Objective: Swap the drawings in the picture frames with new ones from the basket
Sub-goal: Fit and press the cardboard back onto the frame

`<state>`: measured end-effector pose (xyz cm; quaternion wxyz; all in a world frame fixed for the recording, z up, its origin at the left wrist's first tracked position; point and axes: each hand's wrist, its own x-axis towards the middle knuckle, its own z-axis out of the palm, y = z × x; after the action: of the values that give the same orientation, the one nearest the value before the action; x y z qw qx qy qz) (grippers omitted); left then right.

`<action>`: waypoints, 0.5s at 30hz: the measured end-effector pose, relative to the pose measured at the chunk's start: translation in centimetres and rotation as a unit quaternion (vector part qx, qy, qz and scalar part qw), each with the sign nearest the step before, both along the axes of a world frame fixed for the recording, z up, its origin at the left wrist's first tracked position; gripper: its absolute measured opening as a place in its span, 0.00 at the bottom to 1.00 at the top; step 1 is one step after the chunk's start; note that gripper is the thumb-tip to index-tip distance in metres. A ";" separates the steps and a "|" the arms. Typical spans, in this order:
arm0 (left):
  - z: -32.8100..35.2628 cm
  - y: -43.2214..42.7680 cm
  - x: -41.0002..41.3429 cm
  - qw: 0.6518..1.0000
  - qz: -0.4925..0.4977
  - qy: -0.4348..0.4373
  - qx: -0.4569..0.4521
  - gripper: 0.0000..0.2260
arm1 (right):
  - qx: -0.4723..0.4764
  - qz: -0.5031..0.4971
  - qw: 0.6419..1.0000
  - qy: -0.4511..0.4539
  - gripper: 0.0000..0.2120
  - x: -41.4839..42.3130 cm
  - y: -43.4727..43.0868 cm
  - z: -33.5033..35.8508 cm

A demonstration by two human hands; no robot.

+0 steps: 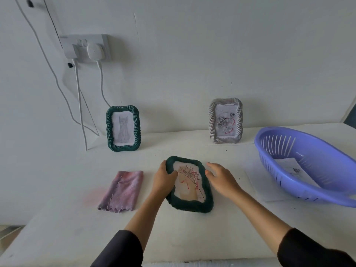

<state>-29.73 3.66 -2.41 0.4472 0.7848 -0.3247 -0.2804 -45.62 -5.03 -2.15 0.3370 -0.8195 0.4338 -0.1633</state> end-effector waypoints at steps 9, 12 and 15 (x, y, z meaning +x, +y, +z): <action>-2.8 -0.2 -0.9 0.982 -0.014 -0.179 0.054 0.18 | -0.086 -0.003 0.992 0.092 0.23 -0.6 0.0 -4.0; -3.0 -0.2 -1.2 0.974 -0.020 -0.220 0.060 0.20 | -0.112 0.000 0.988 0.111 0.24 -0.5 0.0 -4.3; -2.8 0.4 -0.6 0.973 0.030 -0.228 0.023 0.18 | -0.119 0.005 0.985 0.122 0.24 -0.5 -0.2 -4.5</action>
<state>-30.33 4.05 -5.22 0.3508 0.8478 -0.3878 -0.0876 -46.16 -5.20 -6.69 0.1826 -0.8696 0.4451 -0.1107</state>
